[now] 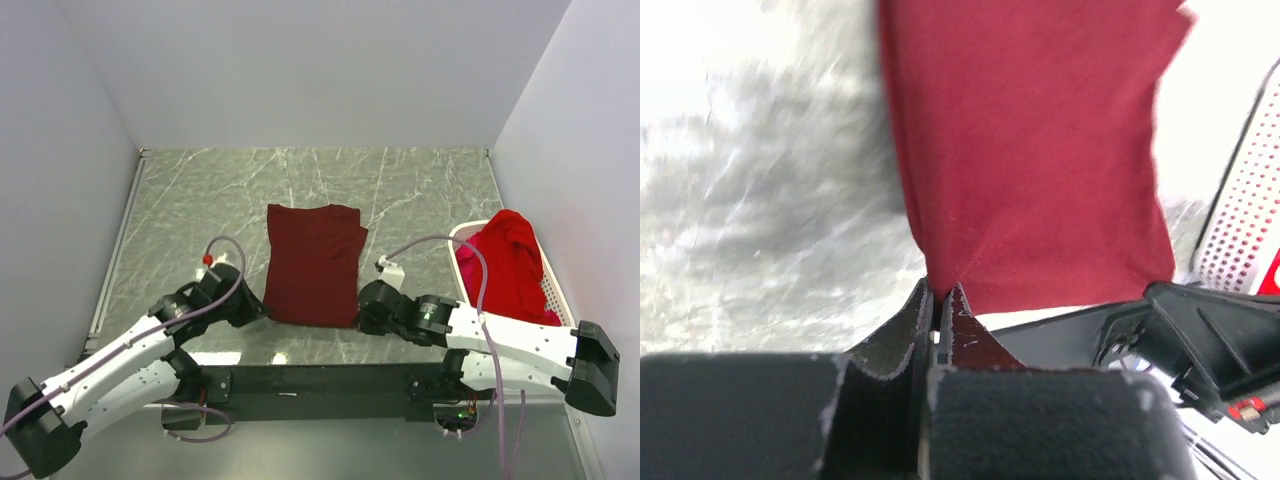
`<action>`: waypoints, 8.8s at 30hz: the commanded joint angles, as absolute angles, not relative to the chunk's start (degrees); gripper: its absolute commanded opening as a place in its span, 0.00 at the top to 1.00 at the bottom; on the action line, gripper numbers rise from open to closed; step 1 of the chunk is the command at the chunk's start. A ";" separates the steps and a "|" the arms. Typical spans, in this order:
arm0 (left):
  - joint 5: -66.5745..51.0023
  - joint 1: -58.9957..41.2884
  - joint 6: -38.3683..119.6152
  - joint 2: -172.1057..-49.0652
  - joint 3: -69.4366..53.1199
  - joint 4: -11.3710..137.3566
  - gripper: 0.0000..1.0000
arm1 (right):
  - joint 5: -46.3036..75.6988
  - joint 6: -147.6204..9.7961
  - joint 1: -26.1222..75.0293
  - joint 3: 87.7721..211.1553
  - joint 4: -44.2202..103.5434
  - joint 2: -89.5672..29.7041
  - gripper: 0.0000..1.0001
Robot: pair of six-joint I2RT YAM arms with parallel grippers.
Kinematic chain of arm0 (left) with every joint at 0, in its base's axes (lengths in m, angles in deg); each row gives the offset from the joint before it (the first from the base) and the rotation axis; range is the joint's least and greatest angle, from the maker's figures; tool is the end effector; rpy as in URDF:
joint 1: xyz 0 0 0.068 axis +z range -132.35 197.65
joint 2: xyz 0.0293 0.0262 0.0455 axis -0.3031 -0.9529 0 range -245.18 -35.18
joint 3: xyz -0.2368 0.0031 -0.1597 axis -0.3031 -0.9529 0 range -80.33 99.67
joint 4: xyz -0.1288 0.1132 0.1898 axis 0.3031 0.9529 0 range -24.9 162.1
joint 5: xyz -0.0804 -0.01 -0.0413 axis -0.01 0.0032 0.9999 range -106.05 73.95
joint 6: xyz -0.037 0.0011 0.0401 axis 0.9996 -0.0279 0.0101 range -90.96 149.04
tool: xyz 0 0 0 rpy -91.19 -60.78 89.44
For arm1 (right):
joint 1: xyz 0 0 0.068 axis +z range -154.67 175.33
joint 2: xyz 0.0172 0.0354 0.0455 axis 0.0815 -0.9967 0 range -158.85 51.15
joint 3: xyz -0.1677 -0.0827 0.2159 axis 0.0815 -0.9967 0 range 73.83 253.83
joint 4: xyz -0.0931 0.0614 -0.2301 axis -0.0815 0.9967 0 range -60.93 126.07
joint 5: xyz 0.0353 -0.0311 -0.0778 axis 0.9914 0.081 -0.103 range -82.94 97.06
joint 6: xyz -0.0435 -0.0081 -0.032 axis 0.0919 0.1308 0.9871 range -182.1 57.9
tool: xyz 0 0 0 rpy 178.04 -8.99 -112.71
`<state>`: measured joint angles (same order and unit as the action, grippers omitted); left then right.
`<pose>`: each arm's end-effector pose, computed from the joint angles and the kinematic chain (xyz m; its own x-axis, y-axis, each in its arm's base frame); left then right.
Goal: Fold and stack the t-shirts
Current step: Fold the tshirt, then neatly place the folded tshirt to the corner, then grab the tshirt from the pile, then move the tshirt to the center of the board, then flatten the tshirt out
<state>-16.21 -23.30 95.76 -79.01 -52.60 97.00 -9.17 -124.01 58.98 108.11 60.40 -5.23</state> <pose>0.1060 -0.0919 0.2147 -0.8225 -0.5024 -0.2665 -0.2571 0.7465 -0.6137 0.0870 0.1527 0.2224 -0.8617 0.1687 -0.4785 -0.0558 0.9059 0.4199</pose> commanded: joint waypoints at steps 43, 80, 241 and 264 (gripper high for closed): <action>-10.31 6.84 72.82 -144.35 3.88 75.27 0.23 | -6.46 -94.88 18.61 167.62 62.11 -57.32 0.33; -2.15 -1.25 50.93 -165.17 12.92 94.63 0.59 | -2.61 -92.95 22.31 161.80 59.83 -63.47 0.33; -16.67 -8.10 73.06 -104.18 -19.83 88.23 0.21 | -1.73 -95.31 10.62 159.79 62.57 -33.68 0.32; -28.60 -23.05 79.32 -121.83 -33.05 69.22 0.28 | -6.92 -114.48 30.48 105.21 47.09 -9.49 0.38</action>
